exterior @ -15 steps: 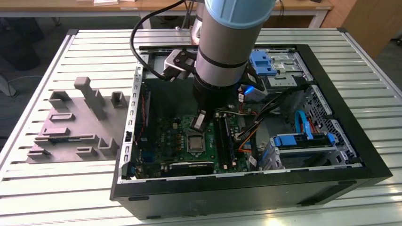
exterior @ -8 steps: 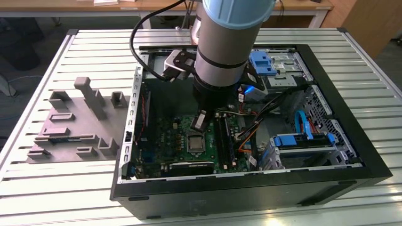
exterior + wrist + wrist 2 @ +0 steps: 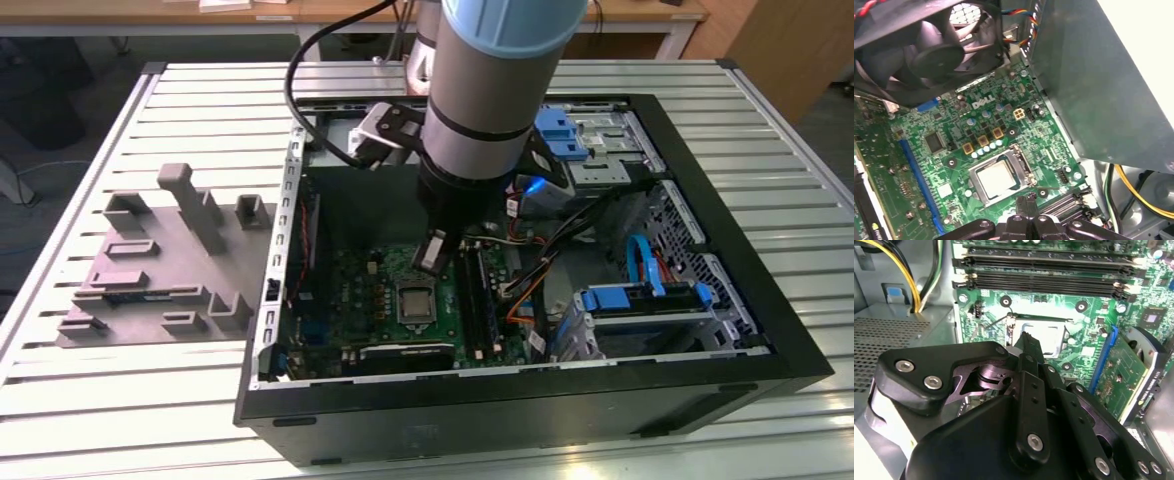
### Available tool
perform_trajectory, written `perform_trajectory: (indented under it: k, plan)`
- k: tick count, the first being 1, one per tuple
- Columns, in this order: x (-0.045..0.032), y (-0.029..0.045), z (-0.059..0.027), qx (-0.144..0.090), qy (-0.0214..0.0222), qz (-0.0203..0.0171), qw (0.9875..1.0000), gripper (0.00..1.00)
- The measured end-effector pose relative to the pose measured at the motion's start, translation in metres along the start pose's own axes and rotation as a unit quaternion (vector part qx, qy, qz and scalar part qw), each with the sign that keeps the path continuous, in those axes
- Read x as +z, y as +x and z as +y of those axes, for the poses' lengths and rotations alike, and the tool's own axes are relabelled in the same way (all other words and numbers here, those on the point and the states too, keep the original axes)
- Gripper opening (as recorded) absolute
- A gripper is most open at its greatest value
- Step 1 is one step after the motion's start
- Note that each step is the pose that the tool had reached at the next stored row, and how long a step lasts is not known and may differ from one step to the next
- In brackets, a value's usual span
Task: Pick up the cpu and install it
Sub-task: 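Install the first cpu locking lever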
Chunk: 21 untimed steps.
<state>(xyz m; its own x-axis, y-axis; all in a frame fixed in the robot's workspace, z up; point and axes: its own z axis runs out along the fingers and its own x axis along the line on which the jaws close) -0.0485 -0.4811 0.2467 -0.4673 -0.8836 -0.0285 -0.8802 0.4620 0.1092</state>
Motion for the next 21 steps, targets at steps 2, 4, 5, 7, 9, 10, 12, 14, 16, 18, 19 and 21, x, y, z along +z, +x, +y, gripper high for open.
perform_trajectory:
  k: [2,4,5,7,9,10,12,14,16,18,19,21]
  plan:
    - [0.0003,-0.0032,0.0002,0.000,-0.0004,-0.0007,1.0000,0.11]
    - [0.0008,-0.0070,0.0004,-0.001,-0.0008,-0.0015,1.0000,0.11]
    - [0.0011,-0.0088,0.0006,-0.001,-0.0010,-0.0018,1.0000,0.11]
    - [0.0015,-0.0119,0.0009,-0.001,-0.0014,-0.0026,1.0000,0.11]
    - [0.0019,-0.0150,0.0011,-0.001,-0.0018,-0.0032,1.0000,0.11]
    - [0.0019,-0.0165,0.0012,-0.001,-0.0018,-0.0033,1.0000,0.11]
    - [0.0021,-0.0188,0.0010,-0.001,-0.0019,-0.0034,1.0000,0.11]
    - [0.0021,-0.0190,0.0009,-0.001,-0.0019,-0.0035,1.0000,0.11]
    - [0.0021,-0.0190,0.0009,-0.001,-0.0019,-0.0035,1.0000,0.11]
    - [0.0021,-0.0190,0.0009,-0.001,-0.0019,-0.0035,1.0000,0.11]
    - [0.0021,-0.0190,0.0009,-0.001,-0.0019,-0.0035,1.0000,0.11]
    - [0.0020,-0.0191,0.0008,-0.001,-0.0019,-0.0035,1.0000,0.11]
